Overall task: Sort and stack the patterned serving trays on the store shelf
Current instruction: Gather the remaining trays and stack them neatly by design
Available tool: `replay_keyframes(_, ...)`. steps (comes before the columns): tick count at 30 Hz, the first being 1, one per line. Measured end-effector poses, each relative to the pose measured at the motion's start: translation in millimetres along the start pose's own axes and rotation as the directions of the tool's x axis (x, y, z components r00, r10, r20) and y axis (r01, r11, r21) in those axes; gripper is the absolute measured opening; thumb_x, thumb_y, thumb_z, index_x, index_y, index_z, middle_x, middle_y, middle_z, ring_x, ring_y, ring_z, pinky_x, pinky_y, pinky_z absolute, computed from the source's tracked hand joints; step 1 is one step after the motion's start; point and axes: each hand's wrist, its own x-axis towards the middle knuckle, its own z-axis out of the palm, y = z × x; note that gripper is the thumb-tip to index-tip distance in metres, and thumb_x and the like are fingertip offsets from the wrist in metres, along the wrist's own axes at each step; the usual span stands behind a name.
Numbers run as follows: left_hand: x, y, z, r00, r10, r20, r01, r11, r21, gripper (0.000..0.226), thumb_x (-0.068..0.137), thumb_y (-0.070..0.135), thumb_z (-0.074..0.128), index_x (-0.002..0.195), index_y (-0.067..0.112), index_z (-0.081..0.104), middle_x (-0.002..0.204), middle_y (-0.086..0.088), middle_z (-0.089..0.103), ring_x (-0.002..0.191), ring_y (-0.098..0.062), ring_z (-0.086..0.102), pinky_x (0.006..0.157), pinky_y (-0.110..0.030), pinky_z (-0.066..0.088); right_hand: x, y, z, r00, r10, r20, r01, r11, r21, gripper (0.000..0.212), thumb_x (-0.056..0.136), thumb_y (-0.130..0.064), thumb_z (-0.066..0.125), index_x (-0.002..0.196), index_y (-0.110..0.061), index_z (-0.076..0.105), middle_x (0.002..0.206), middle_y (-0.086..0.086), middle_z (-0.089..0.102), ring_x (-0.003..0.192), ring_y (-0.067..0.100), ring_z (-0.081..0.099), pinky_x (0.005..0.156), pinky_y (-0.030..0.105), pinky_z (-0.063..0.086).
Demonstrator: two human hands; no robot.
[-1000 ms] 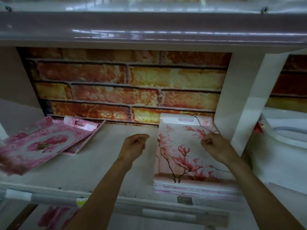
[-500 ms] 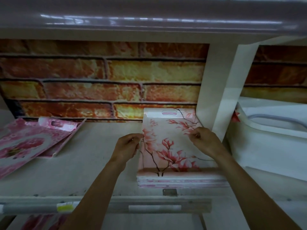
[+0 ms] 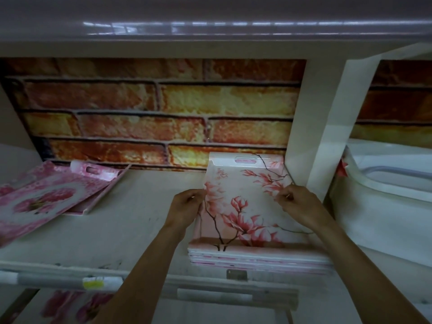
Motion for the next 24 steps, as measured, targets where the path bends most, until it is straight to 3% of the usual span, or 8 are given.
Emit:
replay_keyframes(5,-4,2,2,0.999,0.009,-0.041,-0.007,0.999,0.049,0.030,0.093,0.025,0.059,0.090,-0.002,0.071,0.058,-0.001,0.055,0.050,-0.011,0.043,0.050,-0.024,0.033,-4,3,-2,0.999,-0.023,0.042,0.021,0.999,0.048,0.013,0.095,-0.038,0.052,0.088,-0.032,0.062,0.098,-0.007,0.067,0.091,0.016,0.066,0.086,0.036,0.052)
replay_keyframes(9,-10,7,3,0.998,0.017,-0.059,-0.016,1.000,0.013,0.023,0.094,0.018,0.056,0.091,0.004,0.074,0.063,-0.004,0.058,0.051,-0.012,0.044,0.048,-0.022,0.033,-7,-4,-1,0.997,-0.060,0.052,0.057,0.996,0.066,0.016,0.096,-0.037,0.051,0.092,-0.027,0.062,0.094,-0.006,0.066,0.090,0.014,0.064,0.086,0.035,0.050)
replay_keyframes(13,-21,8,-4,0.997,0.013,-0.071,-0.014,1.000,-0.019,0.022,0.096,0.014,0.053,0.093,0.017,0.074,0.066,-0.002,0.059,0.050,-0.010,0.046,0.044,-0.017,0.035,-7,-19,3,0.989,-0.125,0.073,0.118,0.988,0.096,0.018,0.096,-0.034,0.052,0.089,-0.024,0.065,0.085,-0.011,0.064,0.084,0.008,0.062,0.082,0.032,0.051)
replay_keyframes(20,-42,-11,-35,0.995,-0.007,-0.104,0.002,0.999,-0.053,0.024,0.097,0.014,0.051,0.100,0.018,0.074,0.066,-0.002,0.057,0.049,-0.012,0.043,0.043,-0.020,0.034,-12,-53,21,0.967,-0.225,0.118,0.204,0.965,0.166,0.013,0.093,-0.030,0.056,0.086,-0.026,0.065,0.082,-0.015,0.065,0.081,0.003,0.063,0.073,0.027,0.049)
replay_keyframes(24,-55,-17,-57,0.991,0.001,-0.135,-0.010,0.998,-0.062,0.026,0.097,0.012,0.050,0.098,0.019,0.075,0.066,-0.004,0.058,0.048,-0.013,0.042,0.042,-0.023,0.032,-23,-68,33,0.962,-0.233,0.141,0.202,0.958,0.202,0.011,0.094,-0.033,0.056,0.087,-0.028,0.063,0.083,-0.016,0.066,0.078,0.001,0.062,0.063,0.019,0.040)
